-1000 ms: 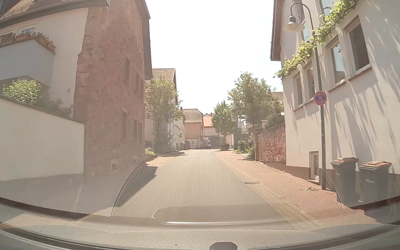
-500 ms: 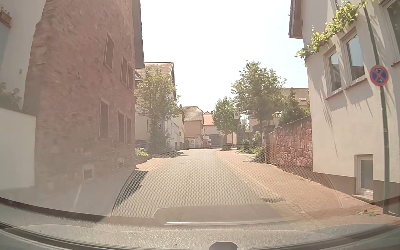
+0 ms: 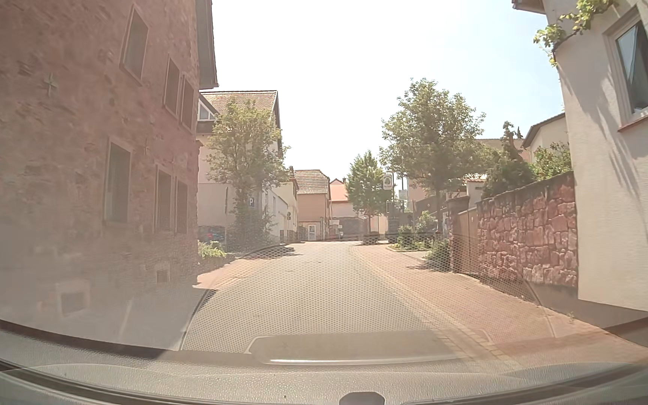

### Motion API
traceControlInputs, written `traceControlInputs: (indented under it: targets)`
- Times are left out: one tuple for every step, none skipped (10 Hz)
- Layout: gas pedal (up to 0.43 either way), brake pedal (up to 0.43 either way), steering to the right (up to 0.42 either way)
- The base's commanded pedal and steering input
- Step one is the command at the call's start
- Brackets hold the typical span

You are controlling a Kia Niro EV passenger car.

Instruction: Follow the waypoints while adhering to traffic rules and regulations

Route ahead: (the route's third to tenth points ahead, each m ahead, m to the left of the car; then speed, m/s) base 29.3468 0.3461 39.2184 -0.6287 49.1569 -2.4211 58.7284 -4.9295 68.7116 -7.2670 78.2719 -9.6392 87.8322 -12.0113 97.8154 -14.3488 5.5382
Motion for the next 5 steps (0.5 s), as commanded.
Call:
traceControlInputs:
  targets:
    - [0.000,0.000,-0.001]
    - [0.000,0.000,-0.001]
    - [0.000,0.000,0.000]
    - [0.000,0.000,0.000]
    - [0.000,0.000,0.000]
